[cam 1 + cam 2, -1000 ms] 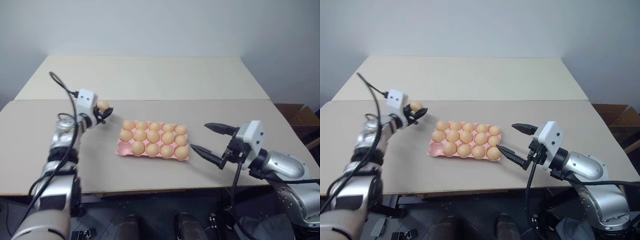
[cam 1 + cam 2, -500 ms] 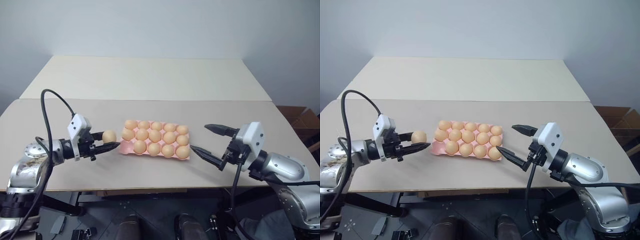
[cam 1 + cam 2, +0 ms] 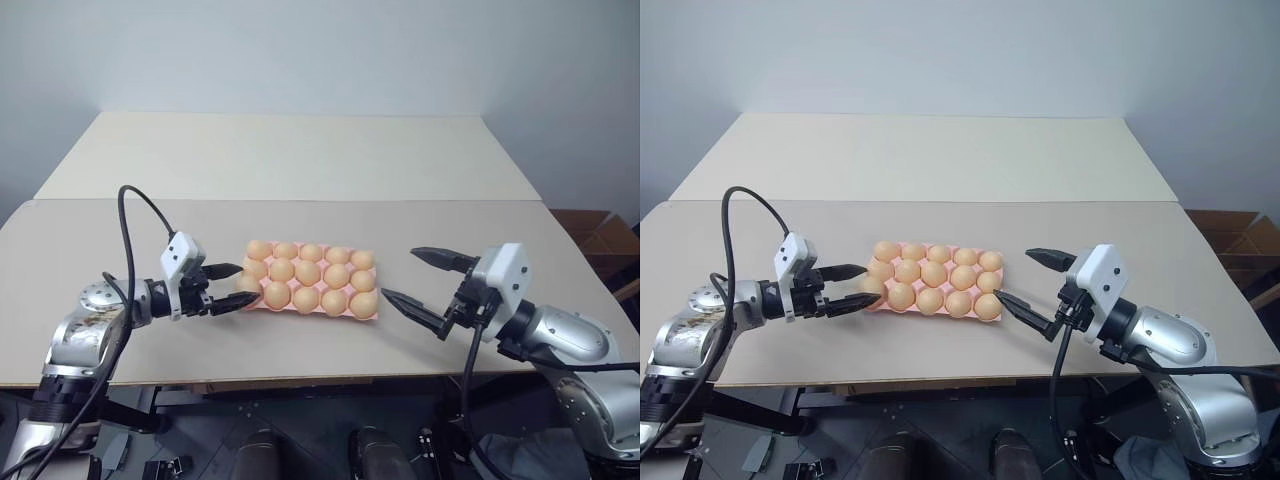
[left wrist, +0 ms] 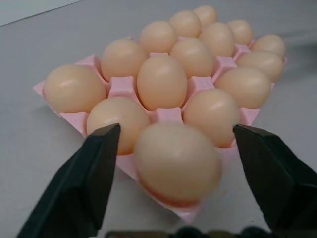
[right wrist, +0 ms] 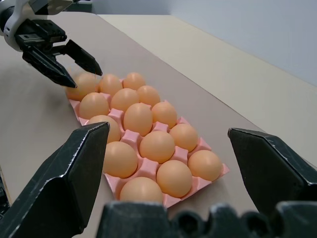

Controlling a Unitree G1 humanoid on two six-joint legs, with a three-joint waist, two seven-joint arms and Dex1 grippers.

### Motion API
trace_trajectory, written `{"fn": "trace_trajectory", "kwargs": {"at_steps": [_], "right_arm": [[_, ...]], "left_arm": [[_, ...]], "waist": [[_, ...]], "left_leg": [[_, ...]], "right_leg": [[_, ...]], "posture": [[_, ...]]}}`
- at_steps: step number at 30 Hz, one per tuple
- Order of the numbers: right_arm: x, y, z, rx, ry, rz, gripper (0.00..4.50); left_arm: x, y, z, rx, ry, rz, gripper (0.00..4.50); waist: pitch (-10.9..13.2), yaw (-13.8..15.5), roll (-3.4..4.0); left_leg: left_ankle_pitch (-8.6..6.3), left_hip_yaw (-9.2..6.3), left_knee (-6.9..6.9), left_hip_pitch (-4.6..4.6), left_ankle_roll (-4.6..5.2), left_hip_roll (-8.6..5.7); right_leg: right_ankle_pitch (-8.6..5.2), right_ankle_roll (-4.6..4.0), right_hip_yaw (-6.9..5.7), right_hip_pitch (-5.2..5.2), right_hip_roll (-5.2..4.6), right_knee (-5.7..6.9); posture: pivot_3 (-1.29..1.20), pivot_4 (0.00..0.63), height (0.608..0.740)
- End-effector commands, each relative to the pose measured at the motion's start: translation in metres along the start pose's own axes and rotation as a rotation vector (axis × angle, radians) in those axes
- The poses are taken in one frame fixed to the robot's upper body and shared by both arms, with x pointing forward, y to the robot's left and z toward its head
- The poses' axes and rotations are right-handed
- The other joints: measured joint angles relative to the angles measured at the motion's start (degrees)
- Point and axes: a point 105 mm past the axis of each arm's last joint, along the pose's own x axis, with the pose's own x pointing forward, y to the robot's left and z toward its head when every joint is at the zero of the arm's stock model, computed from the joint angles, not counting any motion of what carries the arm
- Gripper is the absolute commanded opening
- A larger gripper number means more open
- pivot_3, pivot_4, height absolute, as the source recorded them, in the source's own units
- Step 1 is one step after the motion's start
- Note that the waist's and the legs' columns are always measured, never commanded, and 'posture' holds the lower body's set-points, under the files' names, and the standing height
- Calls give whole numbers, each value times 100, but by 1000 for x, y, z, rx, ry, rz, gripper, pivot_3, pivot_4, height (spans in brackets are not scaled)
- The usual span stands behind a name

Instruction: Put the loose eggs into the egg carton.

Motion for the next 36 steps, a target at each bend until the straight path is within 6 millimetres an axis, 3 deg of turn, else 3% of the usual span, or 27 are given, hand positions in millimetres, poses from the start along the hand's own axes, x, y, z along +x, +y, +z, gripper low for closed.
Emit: {"fn": "trace_trajectory", "kwargs": {"at_steps": [1,7,11,16,20,25,36], "right_arm": [[-2,0,13,-42,-41,-13,4500],[-1,-1,14,-41,-48,-12,4500],[-5,-4,16,-48,-44,9,4500],[-13,-8,16,-58,-18,69,4500],[-21,-10,14,-46,2,124,4500],[-31,-12,8,-23,41,170,4500],[-39,-13,0,-7,75,194,4500]], "left_arm": [[-8,3,19,62,-46,6,4476],[-24,8,32,93,-87,66,4476],[-60,8,41,121,-100,122,4476],[-106,-3,32,132,-63,161,4476],[-129,-17,18,149,-54,208,4476],[-137,-36,5,94,-50,214,4476],[-130,-56,9,62,-73,238,4476]], "waist": [[0,1,0],[0,0,0],[1,-52,1],[2,-106,4],[3,-97,5],[4,-31,7],[4,13,7]], "left_leg": [[0,0,0,0,0,0],[0,0,0,0,0,0],[0,0,-4,-1,0,3],[-2,1,-15,4,1,4],[-2,2,-15,4,1,6],[-2,4,-12,10,1,9],[-3,4,-13,9,0,9]], "right_leg": [[0,0,0,0,0,0],[-2,2,0,0,-1,0],[-2,0,1,-4,0,-2],[-6,-5,2,-5,-4,-5],[-31,-40,0,-5,-8,-6],[-38,-36,1,-1,-13,-5],[-44,-28,5,-4,-9,-6]], "posture": [[0,150,740],[0,150,740],[0,150,740],[0,150,740],[0,150,740],[0,150,740],[0,150,740]]}}
